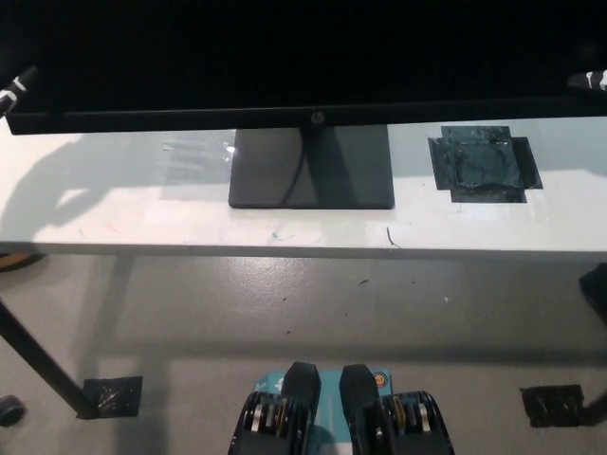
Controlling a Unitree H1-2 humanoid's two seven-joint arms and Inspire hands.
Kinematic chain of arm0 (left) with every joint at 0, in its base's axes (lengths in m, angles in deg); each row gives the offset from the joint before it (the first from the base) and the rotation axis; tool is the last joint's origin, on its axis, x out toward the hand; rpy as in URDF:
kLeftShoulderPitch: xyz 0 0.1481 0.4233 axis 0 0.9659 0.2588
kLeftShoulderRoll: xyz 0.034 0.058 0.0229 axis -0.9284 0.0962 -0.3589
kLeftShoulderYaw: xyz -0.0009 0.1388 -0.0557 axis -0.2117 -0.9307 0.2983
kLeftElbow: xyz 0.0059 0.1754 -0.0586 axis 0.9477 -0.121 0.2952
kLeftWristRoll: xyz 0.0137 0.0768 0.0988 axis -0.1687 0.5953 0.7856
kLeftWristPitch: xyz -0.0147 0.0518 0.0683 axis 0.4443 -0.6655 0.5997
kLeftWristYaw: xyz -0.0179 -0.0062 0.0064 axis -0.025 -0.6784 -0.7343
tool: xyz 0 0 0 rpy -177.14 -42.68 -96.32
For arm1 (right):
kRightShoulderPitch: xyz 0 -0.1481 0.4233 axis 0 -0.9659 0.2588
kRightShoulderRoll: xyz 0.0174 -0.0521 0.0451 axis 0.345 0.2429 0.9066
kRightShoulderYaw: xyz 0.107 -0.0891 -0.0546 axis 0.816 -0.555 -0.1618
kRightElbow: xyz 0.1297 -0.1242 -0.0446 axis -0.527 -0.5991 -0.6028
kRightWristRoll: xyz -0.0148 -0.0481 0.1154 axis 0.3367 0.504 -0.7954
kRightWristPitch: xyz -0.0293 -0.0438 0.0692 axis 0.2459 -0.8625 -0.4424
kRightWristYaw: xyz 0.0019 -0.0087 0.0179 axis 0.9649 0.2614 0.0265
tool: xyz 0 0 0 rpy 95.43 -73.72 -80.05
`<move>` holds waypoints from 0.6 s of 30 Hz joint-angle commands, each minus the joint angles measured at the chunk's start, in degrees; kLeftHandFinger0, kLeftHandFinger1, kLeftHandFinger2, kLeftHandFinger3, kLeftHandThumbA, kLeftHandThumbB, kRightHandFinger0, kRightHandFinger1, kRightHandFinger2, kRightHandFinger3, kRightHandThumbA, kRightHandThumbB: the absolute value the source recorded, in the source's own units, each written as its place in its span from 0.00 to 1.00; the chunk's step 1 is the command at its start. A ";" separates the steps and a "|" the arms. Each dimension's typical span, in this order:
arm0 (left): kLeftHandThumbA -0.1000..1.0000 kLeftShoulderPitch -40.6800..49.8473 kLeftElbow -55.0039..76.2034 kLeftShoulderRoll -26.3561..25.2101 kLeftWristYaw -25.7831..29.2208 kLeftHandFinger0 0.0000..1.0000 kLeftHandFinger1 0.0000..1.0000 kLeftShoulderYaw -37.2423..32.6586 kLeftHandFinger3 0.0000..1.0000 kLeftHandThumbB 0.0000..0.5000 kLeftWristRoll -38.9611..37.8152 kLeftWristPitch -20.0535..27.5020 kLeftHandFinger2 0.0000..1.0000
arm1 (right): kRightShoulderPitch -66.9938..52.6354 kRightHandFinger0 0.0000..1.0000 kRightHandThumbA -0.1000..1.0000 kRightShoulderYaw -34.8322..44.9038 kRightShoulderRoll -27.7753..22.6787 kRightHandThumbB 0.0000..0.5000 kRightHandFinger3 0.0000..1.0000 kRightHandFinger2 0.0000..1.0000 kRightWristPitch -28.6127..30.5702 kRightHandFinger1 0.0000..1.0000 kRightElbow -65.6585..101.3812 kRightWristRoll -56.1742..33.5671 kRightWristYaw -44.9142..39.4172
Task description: The monitor is placed at the center of the table and the robot uses both its hand to grab the left and right sides of the monitor to tilt the angle of the monitor downwards
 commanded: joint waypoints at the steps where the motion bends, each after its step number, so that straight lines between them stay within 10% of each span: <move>1: 0.93 -8.90 0.04 6.43 -1.79 1.00 1.00 -5.40 1.00 0.95 4.37 3.16 1.00 | 6.92 1.00 0.79 -3.75 4.20 0.87 1.00 1.00 6.30 1.00 -1.96 5.66 4.02; 18: 0.93 -20.71 -20.18 8.31 6.30 1.00 1.00 -17.08 1.00 0.89 16.95 7.11 1.00 | 9.43 1.00 0.65 -18.70 7.82 0.93 1.00 1.00 8.14 1.00 -10.16 19.27 23.10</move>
